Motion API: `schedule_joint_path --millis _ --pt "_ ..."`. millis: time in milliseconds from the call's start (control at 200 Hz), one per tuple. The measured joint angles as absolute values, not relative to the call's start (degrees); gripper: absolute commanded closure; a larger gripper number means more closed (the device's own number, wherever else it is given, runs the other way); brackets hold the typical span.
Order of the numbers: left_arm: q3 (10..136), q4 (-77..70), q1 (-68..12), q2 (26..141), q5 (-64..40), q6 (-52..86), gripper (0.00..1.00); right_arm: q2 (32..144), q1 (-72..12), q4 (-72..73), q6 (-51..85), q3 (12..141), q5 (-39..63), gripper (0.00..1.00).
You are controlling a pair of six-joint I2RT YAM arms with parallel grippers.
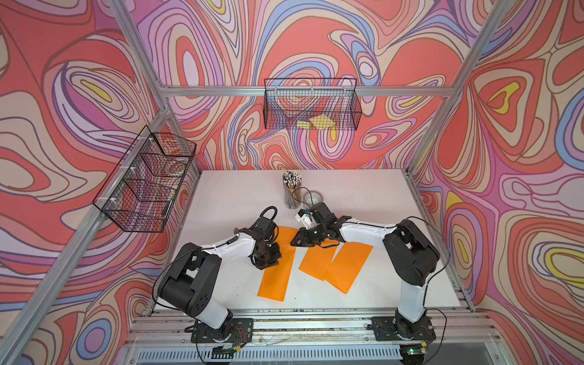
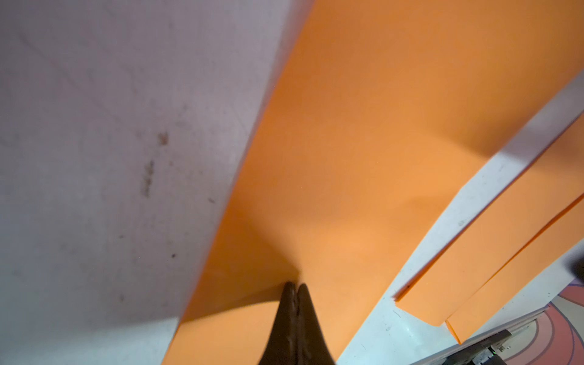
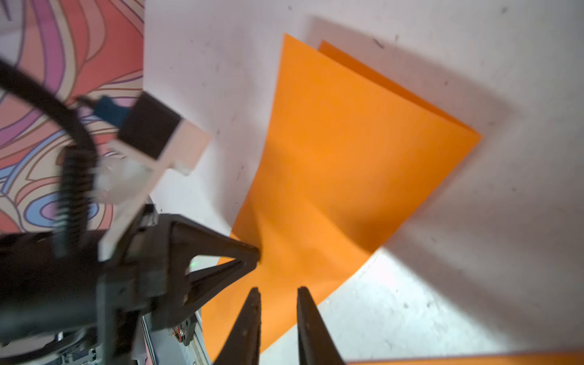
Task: Fold the rectangular paper in half along the long edge
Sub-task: Fold the paper at the center of the board.
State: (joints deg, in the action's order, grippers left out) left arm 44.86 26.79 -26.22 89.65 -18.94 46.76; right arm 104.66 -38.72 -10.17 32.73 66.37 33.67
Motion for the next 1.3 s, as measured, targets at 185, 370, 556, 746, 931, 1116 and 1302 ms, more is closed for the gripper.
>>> schedule_joint_path --millis 185,370,556,746,931,1116,1302 --pt "44.7 26.2 -26.2 89.6 -19.2 46.7 0.97 96.4 -38.7 -3.1 37.5 58.3 34.4 0.7" --pt "44.6 25.9 -26.2 89.6 -19.3 46.7 0.97 100.4 -38.7 0.7 42.4 49.1 35.0 0.69" --pt "44.6 25.9 -26.2 89.6 -19.3 46.7 0.97 103.3 -38.7 1.7 43.8 49.2 34.9 0.63" --pt "44.6 25.9 -26.2 89.6 -19.3 46.7 0.97 109.2 -38.7 3.9 43.1 54.1 35.4 0.62" --pt "44.6 25.9 -26.2 89.6 -19.3 46.7 0.97 113.4 -38.7 6.5 42.9 58.5 35.4 0.61" --pt "44.6 25.9 -26.2 89.6 -19.3 46.7 0.97 115.6 -38.7 6.5 41.8 61.7 34.6 0.61" --pt "44.6 25.9 -26.2 89.7 -19.3 46.6 0.97 115.2 -38.2 4.4 39.6 62.7 31.5 0.61"
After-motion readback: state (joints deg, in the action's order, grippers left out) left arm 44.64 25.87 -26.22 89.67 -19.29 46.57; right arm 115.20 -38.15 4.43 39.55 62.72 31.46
